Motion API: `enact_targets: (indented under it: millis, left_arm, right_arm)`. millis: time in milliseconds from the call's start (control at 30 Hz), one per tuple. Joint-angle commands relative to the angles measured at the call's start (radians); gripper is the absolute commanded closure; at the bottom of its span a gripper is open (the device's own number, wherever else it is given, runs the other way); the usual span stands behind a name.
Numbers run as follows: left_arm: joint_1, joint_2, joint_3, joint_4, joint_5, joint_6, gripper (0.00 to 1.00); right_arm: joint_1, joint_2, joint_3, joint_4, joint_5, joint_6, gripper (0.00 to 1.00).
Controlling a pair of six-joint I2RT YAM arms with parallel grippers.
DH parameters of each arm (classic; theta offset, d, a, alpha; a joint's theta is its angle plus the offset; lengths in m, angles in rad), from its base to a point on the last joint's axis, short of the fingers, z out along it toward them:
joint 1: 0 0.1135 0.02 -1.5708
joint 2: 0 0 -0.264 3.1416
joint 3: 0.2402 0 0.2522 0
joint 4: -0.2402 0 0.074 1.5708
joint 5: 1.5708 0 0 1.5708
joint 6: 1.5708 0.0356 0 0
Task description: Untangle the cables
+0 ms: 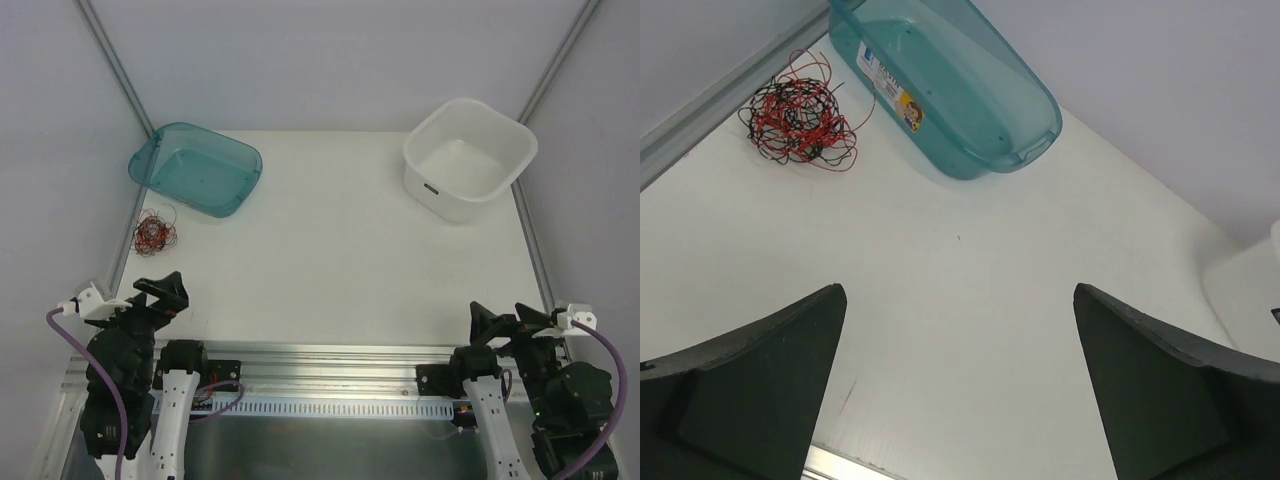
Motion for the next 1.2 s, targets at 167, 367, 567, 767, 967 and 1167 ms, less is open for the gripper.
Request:
enact_targets:
  millis: [167, 367, 567, 767, 967, 1167]
  left_arm:
    - [0.003, -0.084, -0.097, 0.023, 0.106, -0.165, 0.01]
    - [0.003, 0.111, -0.211, 0.065, 0.129, -0.335, 0.01]
    - [0.003, 0.454, -0.271, 0.242, 0.181, -0.406, 0.01]
    - [0.032, 0.861, -0.136, 0.374, 0.066, -0.38, 0.01]
    - [0.155, 1.137, 0.034, 0.41, -0.067, -0.366, 0.01]
    - [0.276, 1.33, 0.134, 0.442, -0.107, -0.387, 0.01]
  right_arm:
    - [-0.02, -0.085, -0.077, 0.086, -0.325, 0.061, 0.0]
    - [-0.023, 0.042, -0.124, 0.066, -0.421, 0.108, 0.0]
    - [-0.022, 0.06, -0.164, 0.081, -0.422, 0.145, 0.0]
    - [-0.005, 0.051, -0.178, 0.052, -0.418, 0.133, 0.0]
    - [0.02, 0.036, -0.177, 0.034, -0.387, 0.09, 0.0]
    - [0.029, 0.011, -0.166, 0.012, -0.379, 0.045, 0.0]
